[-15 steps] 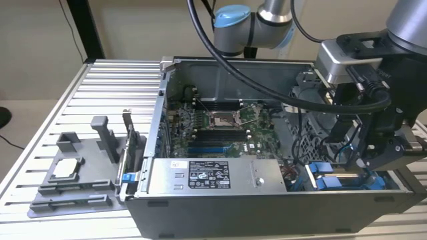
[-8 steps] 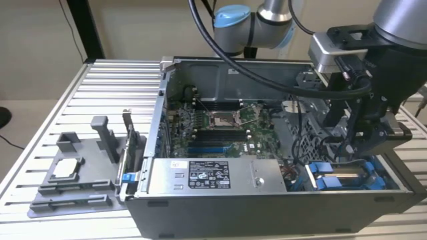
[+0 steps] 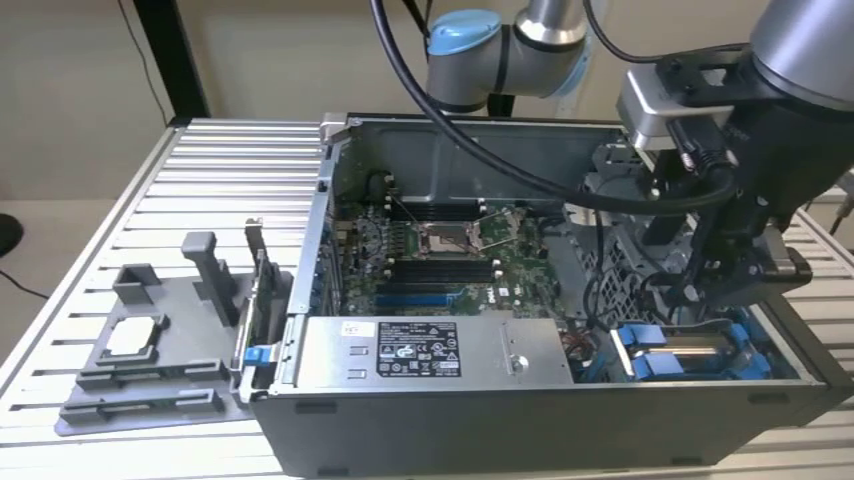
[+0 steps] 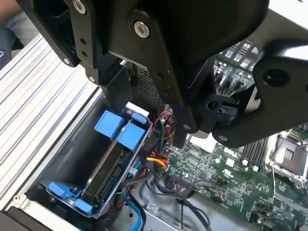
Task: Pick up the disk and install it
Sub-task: 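Insert the first disk wire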
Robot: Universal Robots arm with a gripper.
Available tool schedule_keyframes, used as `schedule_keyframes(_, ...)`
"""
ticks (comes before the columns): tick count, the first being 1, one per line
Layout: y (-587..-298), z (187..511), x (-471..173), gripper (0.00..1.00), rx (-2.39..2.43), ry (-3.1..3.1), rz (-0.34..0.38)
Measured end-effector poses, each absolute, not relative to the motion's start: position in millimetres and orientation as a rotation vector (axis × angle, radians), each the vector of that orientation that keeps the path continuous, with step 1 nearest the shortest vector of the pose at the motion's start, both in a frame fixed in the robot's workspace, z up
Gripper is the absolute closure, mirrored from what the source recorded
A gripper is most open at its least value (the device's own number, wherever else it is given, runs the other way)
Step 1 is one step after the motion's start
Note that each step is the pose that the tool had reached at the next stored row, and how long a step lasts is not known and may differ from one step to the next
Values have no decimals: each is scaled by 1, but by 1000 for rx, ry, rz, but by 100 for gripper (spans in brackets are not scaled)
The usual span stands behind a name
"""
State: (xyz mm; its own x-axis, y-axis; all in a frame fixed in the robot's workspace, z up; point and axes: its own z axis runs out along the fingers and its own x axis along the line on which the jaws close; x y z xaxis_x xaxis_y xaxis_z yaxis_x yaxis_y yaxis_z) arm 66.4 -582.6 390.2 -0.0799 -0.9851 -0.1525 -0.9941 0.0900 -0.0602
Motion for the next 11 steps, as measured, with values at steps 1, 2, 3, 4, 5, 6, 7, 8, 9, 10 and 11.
schedule_keyframes(1,-583,389,66,0,-2018,2201,88)
schedule_keyframes(2,-583,388,66,0,-2017,2203,87)
schedule_keyframes(3,-583,386,66,0,-2015,2204,87)
schedule_keyframes(4,-583,385,66,0,-2014,2204,87)
schedule_keyframes(5,-583,383,66,0,-2013,2205,86)
schedule_keyframes(6,-583,381,66,0,-2012,2205,85)
schedule_keyframes(7,-583,380,66,0,-2011,2206,85)
schedule_keyframes(8,-583,380,66,0,-2010,2206,84)
schedule_keyframes(9,-583,379,66,0,-2010,2206,84)
schedule_keyframes(10,-583,378,66,0,-2009,2206,83)
schedule_keyframes(11,-583,377,66,0,-2009,2205,82)
